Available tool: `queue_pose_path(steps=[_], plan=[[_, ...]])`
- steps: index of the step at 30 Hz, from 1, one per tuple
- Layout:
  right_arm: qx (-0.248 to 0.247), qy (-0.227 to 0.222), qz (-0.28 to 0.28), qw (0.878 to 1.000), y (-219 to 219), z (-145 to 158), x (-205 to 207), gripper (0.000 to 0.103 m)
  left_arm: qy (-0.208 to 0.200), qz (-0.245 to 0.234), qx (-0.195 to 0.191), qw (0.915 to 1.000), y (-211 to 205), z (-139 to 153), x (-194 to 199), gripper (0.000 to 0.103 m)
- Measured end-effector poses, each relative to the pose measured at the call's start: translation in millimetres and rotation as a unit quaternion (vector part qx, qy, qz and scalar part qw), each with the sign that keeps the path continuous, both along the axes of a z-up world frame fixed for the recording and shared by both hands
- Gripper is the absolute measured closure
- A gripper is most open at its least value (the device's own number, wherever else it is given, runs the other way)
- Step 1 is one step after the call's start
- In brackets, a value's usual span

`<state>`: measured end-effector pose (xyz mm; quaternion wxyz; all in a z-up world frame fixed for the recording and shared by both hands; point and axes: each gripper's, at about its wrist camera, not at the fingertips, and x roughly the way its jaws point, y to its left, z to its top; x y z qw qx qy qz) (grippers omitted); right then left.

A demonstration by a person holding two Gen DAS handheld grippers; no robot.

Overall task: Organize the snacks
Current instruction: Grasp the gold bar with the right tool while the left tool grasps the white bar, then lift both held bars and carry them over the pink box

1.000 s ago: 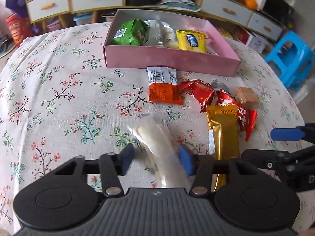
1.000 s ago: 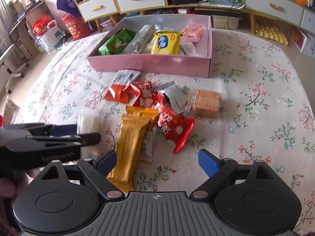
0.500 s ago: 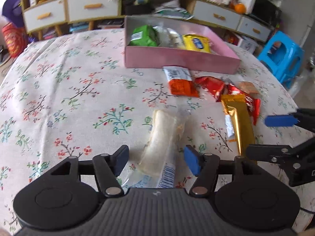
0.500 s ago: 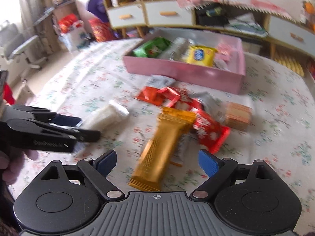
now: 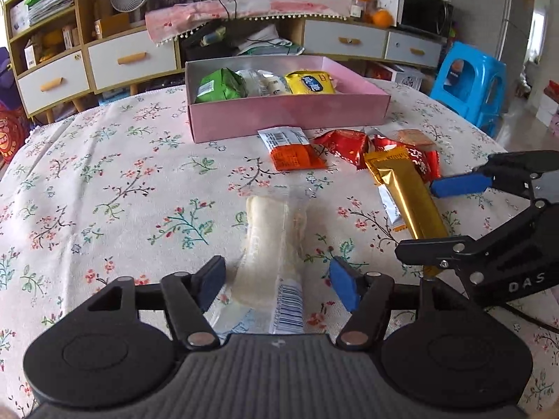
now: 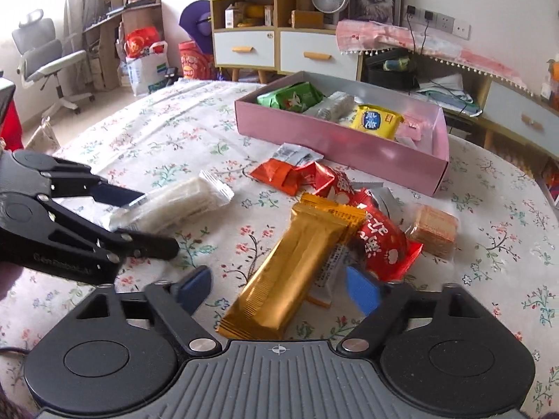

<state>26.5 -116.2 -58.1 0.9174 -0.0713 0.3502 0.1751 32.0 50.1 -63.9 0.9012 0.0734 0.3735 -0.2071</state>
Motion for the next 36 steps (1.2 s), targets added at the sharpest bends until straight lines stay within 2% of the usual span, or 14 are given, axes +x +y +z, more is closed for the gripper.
queue_pose_path(steps=[1,4,6,13,19,23,31,36], plan=[[-0.003,0.003,-0.001,1.0,0,0,1,0.041,-0.001,0.002,0.0,1.0,0,0,0,0.047],[-0.001,0.004,-0.005,1.0,-3,0,2,0.051,0.0,0.009,-0.003,1.0,3,1,3,0.053],[0.003,0.003,-0.007,1.0,-5,2,2,0.056,0.001,0.013,-0.004,0.9999,4,2,4,0.059],[0.005,0.019,-0.009,1.0,-8,4,6,0.074,0.007,0.023,-0.003,0.9997,6,4,6,0.068],[0.016,0.04,-0.015,0.999,-12,6,9,0.076,0.017,0.039,-0.013,0.999,9,6,9,0.07],[0.04,0.051,-0.021,0.998,-16,11,11,0.076,0.026,0.044,-0.02,0.9985,11,8,11,0.071],[0.095,0.059,-0.044,0.993,-31,26,18,0.076,0.054,0.078,-0.072,0.9929,23,18,21,0.072],[0.12,0.047,-0.069,0.989,-45,39,29,0.076,0.054,0.093,-0.094,0.9897,26,26,31,0.073]])
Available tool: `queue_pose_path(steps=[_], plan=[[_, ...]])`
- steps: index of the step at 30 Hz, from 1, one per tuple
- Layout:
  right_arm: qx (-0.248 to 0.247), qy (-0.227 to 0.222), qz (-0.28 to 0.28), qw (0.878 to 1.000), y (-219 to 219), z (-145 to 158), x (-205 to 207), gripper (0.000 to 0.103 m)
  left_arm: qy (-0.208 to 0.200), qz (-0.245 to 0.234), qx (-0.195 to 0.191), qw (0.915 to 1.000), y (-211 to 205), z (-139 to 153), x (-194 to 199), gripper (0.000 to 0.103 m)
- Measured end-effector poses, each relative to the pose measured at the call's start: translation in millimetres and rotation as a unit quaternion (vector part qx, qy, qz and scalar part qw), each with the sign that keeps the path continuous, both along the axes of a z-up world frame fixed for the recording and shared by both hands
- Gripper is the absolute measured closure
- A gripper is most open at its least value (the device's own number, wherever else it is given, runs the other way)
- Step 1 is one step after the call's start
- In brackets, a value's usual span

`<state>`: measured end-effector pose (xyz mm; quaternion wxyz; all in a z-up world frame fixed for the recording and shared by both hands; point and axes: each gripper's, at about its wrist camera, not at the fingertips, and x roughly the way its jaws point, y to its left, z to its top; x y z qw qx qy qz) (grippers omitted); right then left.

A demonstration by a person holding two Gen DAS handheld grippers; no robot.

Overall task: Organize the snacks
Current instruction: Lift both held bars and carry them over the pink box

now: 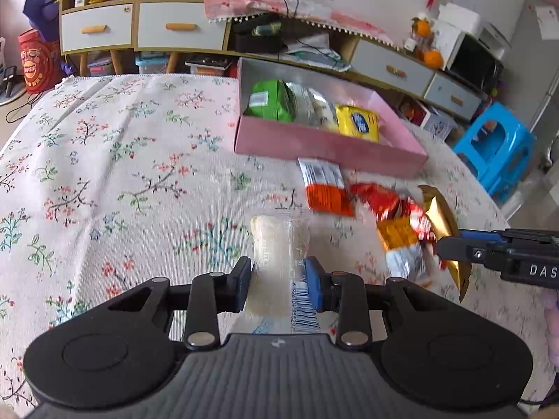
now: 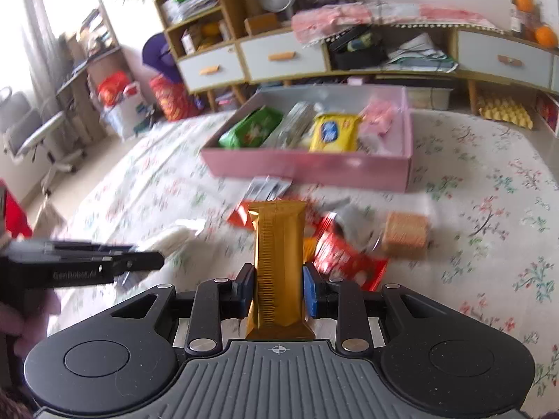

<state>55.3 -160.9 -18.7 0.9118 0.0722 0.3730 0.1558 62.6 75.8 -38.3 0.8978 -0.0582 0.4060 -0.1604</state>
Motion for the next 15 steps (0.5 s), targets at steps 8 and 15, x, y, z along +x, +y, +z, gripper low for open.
queue_pose_path(steps=[8,15], plan=[[0.041,0.001,-0.053,0.998,-20,13,31,0.076,-0.019,0.015,-0.026,0.9994,-12,18,18,0.073],[0.076,0.015,-0.091,0.993,-34,17,58,0.076,-0.028,0.029,-0.038,0.9985,-33,27,40,0.073]])
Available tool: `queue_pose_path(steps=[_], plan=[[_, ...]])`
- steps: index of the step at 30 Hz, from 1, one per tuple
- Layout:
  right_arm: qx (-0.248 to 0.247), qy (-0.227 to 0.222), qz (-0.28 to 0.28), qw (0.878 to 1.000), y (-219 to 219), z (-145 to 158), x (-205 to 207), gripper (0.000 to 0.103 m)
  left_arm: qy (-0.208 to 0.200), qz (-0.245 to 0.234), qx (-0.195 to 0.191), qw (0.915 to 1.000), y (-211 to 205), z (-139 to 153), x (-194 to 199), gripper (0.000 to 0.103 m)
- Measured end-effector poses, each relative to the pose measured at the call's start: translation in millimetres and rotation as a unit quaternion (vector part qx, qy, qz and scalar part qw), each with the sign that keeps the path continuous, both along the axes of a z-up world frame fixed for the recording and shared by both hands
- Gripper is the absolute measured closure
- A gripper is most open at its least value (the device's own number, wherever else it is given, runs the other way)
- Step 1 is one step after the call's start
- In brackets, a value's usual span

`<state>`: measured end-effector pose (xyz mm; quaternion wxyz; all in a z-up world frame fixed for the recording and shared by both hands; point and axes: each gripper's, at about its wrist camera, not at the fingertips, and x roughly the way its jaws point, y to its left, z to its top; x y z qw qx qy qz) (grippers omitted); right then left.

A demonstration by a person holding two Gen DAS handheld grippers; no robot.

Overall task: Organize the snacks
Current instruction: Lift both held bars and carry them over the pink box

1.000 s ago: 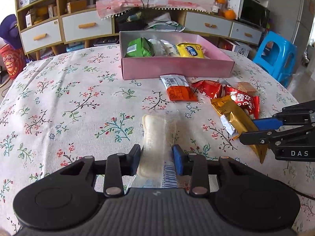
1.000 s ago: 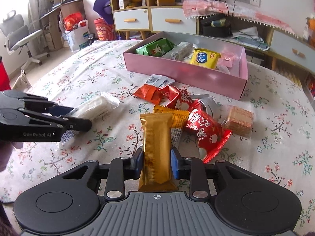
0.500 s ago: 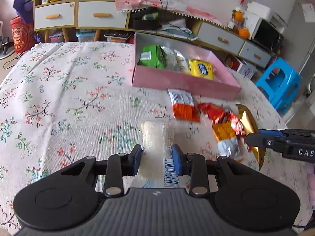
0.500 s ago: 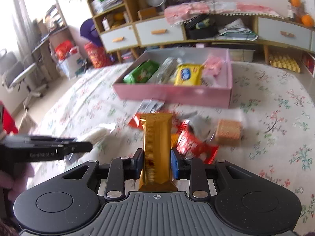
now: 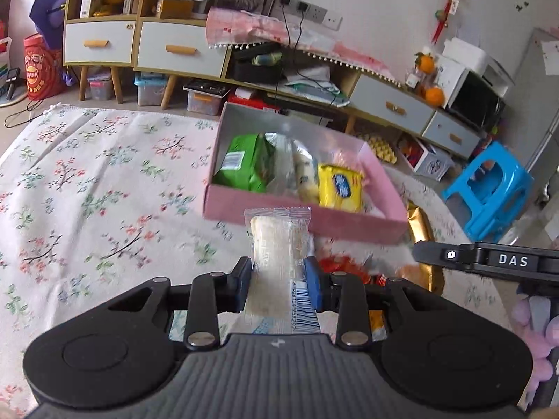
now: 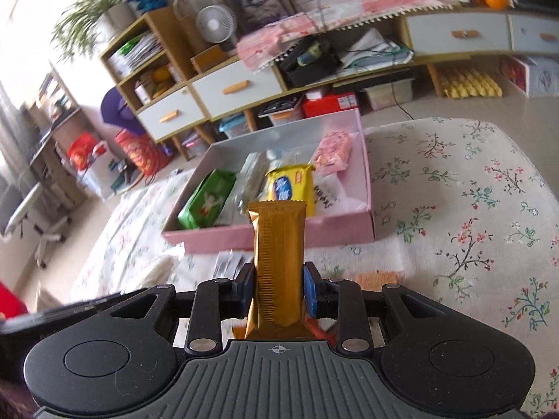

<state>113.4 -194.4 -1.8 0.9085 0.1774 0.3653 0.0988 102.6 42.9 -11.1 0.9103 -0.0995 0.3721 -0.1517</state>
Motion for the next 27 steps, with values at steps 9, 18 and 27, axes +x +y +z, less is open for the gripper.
queue_pose_path(steps=[9,18,27], plan=[[0.056,0.024,-0.055,0.997,-21,0,54,0.076,0.009,0.019,-0.012,0.9997,-19,2,30,0.073],[0.075,0.035,-0.064,0.994,-39,-19,96,0.075,0.026,0.026,0.002,0.9993,-35,0,81,0.073],[0.081,0.033,-0.061,0.994,-47,-27,113,0.074,0.016,0.003,-0.005,0.9998,-70,2,124,0.073]])
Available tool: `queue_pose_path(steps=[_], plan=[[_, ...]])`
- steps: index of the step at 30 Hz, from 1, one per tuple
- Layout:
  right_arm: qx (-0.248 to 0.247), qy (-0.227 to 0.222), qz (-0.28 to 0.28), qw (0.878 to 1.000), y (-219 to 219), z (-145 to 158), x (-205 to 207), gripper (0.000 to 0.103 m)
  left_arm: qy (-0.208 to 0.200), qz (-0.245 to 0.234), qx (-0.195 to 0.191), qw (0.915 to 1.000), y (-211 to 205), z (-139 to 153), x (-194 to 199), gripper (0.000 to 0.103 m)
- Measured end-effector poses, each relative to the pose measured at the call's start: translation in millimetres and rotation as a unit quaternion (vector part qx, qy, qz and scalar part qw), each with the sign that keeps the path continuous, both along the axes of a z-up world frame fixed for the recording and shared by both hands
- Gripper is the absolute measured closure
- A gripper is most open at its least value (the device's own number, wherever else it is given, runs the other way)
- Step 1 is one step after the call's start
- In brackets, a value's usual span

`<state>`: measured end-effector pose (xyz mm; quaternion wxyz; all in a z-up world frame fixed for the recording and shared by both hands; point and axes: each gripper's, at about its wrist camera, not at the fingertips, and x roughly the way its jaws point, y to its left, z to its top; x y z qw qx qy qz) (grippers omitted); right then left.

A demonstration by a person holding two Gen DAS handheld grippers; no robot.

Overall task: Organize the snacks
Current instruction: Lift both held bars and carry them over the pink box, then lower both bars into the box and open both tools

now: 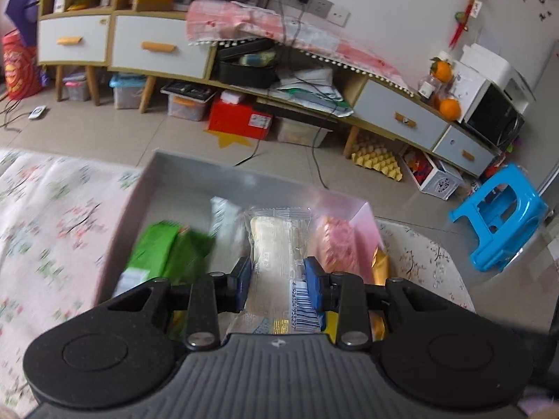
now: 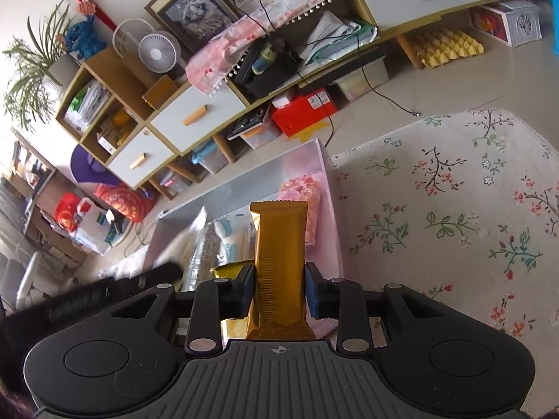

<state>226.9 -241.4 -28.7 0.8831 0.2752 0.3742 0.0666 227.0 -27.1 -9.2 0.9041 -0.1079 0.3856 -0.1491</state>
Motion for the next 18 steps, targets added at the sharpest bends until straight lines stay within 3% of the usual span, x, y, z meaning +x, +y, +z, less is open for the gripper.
queue_pose_path(steps=[12,18], plan=[[-0.001,0.008,-0.001,1.0,-6,-5,3,0.07,0.005,-0.028,0.018,0.9994,-27,-9,26,0.072],[0.009,0.009,0.0,1.0,-8,-3,3,0.063,0.001,-0.022,0.028,0.9994,-26,-7,23,0.064]])
